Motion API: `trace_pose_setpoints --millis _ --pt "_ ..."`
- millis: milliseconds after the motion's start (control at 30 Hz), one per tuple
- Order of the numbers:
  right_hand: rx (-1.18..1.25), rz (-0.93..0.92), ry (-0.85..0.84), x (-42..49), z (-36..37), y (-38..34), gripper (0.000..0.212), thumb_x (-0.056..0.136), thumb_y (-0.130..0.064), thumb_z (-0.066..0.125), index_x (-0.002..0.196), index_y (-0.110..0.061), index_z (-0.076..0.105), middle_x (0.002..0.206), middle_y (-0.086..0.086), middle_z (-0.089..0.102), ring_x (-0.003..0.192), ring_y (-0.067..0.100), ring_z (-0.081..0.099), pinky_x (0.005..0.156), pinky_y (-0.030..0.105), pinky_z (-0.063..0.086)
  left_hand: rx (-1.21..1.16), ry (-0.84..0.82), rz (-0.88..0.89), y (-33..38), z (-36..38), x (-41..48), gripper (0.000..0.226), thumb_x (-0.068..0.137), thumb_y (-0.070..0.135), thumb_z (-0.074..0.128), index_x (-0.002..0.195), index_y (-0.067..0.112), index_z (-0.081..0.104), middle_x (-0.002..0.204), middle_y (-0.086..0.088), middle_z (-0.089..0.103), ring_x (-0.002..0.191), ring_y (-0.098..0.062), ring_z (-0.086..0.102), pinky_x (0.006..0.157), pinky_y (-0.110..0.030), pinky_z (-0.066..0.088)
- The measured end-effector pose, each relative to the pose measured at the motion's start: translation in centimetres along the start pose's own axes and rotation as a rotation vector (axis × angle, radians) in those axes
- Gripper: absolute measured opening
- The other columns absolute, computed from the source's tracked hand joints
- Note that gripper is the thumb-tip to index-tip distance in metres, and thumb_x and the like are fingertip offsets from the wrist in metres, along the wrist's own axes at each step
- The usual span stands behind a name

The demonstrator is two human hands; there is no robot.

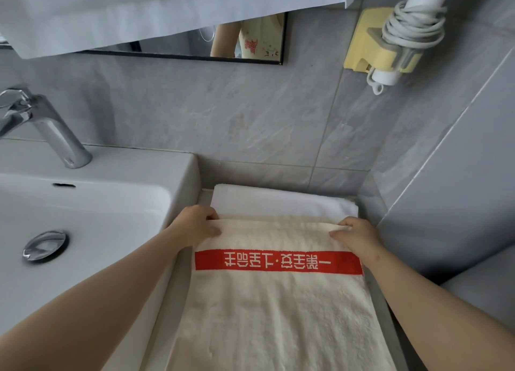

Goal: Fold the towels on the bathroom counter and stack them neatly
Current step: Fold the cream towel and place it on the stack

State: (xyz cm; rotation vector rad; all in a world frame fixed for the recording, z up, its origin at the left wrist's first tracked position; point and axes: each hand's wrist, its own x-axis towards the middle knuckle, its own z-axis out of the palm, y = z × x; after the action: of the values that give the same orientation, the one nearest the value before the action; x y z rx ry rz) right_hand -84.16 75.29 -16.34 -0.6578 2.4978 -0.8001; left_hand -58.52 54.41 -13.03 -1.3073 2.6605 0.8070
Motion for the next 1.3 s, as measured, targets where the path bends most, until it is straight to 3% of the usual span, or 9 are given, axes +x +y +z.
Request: trace_pose_setpoints --millis 133,300,400,533,667,800,1000,1200,1300 --pt "0.064 -0.083 0.172 -1.4 0.1 -0.1 0.018 0.085 -0.026 0.065 0.099 -0.017 0.069 0.098 0.002 0.066 0.091 0.025 0.061 0.079 0.037 0.052 0.035 0.018 0.007 -0.1 -0.6 -0.9 0.005 0.089 0.025 0.059 0.094 0.023 0.060 0.094 0.006 0.063 0.082 -0.010 0.060 0.058 -0.014 0.043" --pt "0.347 -0.124 0.248 -4.8 -1.3 -0.4 0.006 0.085 -0.018 0.064 0.082 -0.014 0.067 0.087 0.007 0.066 0.083 0.027 0.062 0.075 0.040 0.054 0.073 0.090 0.060 0.3 -1.6 -3.3 0.008 0.089 0.028 0.059 0.087 0.021 0.058 0.086 0.006 0.062 0.077 -0.010 0.057 0.057 -0.017 0.042" --pt "0.444 -0.123 0.286 -7.5 -2.6 -0.4 0.011 0.086 -0.019 0.065 0.076 -0.020 0.062 0.080 0.002 0.064 0.080 0.025 0.062 0.074 0.041 0.054 0.245 0.049 0.109 0.0 -2.4 -5.5 0.015 0.084 0.029 0.066 0.096 0.020 0.061 0.098 0.004 0.064 0.085 -0.013 0.058 0.070 -0.022 0.048" --pt "0.493 -0.163 0.306 -10.8 -3.9 -0.4 0.015 0.085 -0.022 0.067 0.073 -0.026 0.060 0.079 -0.002 0.063 0.079 0.021 0.062 0.073 0.040 0.055 0.403 0.028 0.210 -0.9 -2.9 -8.6 0.024 0.085 0.026 0.063 0.108 0.018 0.062 0.110 0.003 0.061 0.098 -0.015 0.056 0.076 -0.019 0.039" --pt "0.558 -0.179 0.343 -13.8 -5.1 -0.6 0.011 0.086 -0.025 0.067 0.077 -0.027 0.059 0.083 -0.002 0.063 0.081 0.021 0.062 0.071 0.037 0.055 0.186 0.249 0.214 -1.3 -3.7 -11.7 0.026 0.087 0.027 0.065 0.109 0.014 0.066 0.105 -0.002 0.066 0.100 -0.021 0.058 0.075 -0.023 0.039" --pt "0.663 -0.192 0.375 -16.3 -6.4 -0.5 0.011 0.085 -0.024 0.068 0.077 -0.024 0.060 0.083 0.003 0.065 0.079 0.025 0.064 0.070 0.040 0.056 -0.176 0.352 0.197 -1.3 -4.8 -14.3 0.008 0.082 0.024 0.071 0.087 0.018 0.068 0.085 -0.001 0.067 0.082 -0.021 0.060 0.073 -0.030 0.048" --pt "0.837 -0.190 0.387 -18.7 -7.9 -0.7 0.010 0.086 -0.020 0.067 0.079 -0.023 0.061 0.086 0.005 0.065 0.081 0.026 0.064 0.068 0.034 0.054 -0.747 0.431 0.181 0.4 -5.2 -16.6 0.012 0.081 0.010 0.071 0.074 0.006 0.063 0.075 -0.006 0.063 0.066 -0.014 0.057 0.054 -0.010 0.047" --pt "0.929 -0.197 0.368 -20.0 -8.8 -0.1 0.010 0.086 -0.014 0.066 0.079 -0.018 0.060 0.087 0.004 0.064 0.082 0.022 0.062 0.066 0.031 0.053 -0.917 0.373 0.204 0.9 -4.9 -17.7 0.015 0.082 0.002 0.067 0.072 0.005 0.056 0.073 -0.008 0.058 0.069 -0.020 0.058 0.060 -0.018 0.054" --pt "0.949 -0.216 0.379 -20.2 -9.0 0.0 0.014 0.084 -0.011 0.067 0.076 -0.016 0.057 0.083 0.003 0.063 0.080 0.021 0.060 0.063 0.029 0.049 -0.913 0.356 0.217 0.9 -5.1 -18.0 0.015 0.083 0.001 0.066 0.075 0.005 0.055 0.076 -0.010 0.058 0.075 -0.025 0.057 0.073 -0.032 0.053"
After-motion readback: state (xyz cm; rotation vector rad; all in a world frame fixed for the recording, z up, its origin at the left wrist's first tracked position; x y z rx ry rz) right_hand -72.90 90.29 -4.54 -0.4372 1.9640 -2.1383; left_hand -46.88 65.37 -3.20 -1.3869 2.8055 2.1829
